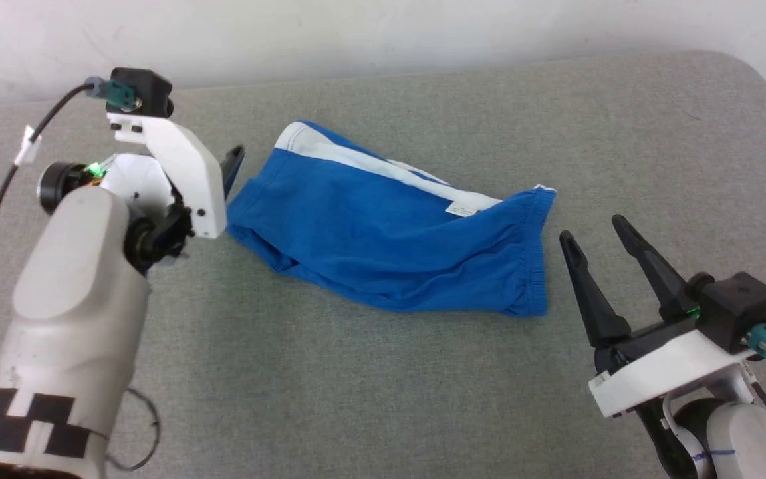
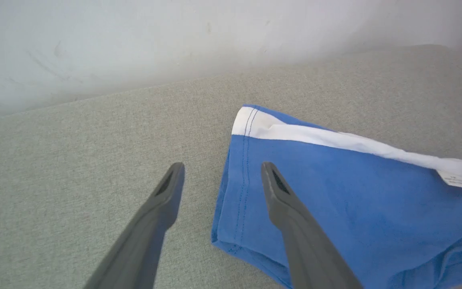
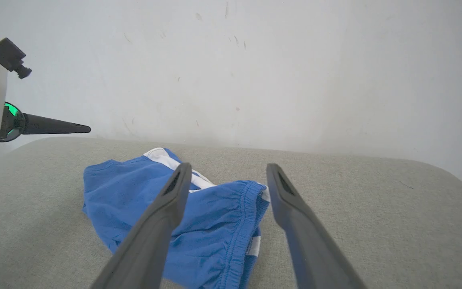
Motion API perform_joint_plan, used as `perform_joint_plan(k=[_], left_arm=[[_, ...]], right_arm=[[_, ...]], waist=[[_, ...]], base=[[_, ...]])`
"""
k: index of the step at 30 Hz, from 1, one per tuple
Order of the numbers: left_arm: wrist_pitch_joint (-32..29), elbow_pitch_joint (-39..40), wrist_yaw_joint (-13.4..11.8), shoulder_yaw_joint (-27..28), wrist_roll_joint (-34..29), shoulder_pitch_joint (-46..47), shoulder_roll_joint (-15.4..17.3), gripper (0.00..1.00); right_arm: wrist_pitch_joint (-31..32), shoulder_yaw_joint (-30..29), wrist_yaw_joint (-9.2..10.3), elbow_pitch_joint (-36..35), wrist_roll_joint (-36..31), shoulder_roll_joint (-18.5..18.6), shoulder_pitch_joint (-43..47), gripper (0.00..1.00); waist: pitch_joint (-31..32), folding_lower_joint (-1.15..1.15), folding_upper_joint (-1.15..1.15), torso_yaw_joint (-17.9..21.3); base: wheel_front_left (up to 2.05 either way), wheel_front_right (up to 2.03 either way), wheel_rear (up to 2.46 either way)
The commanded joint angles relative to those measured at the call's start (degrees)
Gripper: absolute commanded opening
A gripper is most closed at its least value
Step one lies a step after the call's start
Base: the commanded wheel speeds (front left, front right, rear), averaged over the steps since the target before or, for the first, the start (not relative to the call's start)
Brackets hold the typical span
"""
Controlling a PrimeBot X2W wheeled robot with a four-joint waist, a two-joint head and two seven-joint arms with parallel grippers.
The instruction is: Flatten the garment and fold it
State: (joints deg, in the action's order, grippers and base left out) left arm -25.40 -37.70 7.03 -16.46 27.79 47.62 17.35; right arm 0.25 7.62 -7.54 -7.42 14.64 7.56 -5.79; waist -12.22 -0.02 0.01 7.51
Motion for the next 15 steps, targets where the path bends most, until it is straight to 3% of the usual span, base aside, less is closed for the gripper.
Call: perform_joint_plan(k=[1,7,15], left_arm=[[-3.49,0.57,0.37,-1.15,0.88,0.19,0.89,1.0],[-15.2,0.11,0.44,-4.9,5.16,-0.47,4.31,1.0],[-19.57,-4.34,0.11,-5.81,6.78,-3.33,5.8,1.0]], right_arm=[[0.23,0.14,0.05,-1.11,-0.26,0.34,0.88,1.0],[0.66,0.77,0.05,-2.77,-0.44,0.49,1.34,1.0],[0.08,0.63,0.05,-2.41,0.95,-0.23,1.26,1.0]], waist=[[-0.37,0.02,-0.01,0.68],[-1.94,0.02,-0.01,3.53],[-3.26,0.02,-0.01,6.17]], base=[[0.0,0.0,0.0],[0.0,0.0,0.0],[0.0,0.0,0.0]])
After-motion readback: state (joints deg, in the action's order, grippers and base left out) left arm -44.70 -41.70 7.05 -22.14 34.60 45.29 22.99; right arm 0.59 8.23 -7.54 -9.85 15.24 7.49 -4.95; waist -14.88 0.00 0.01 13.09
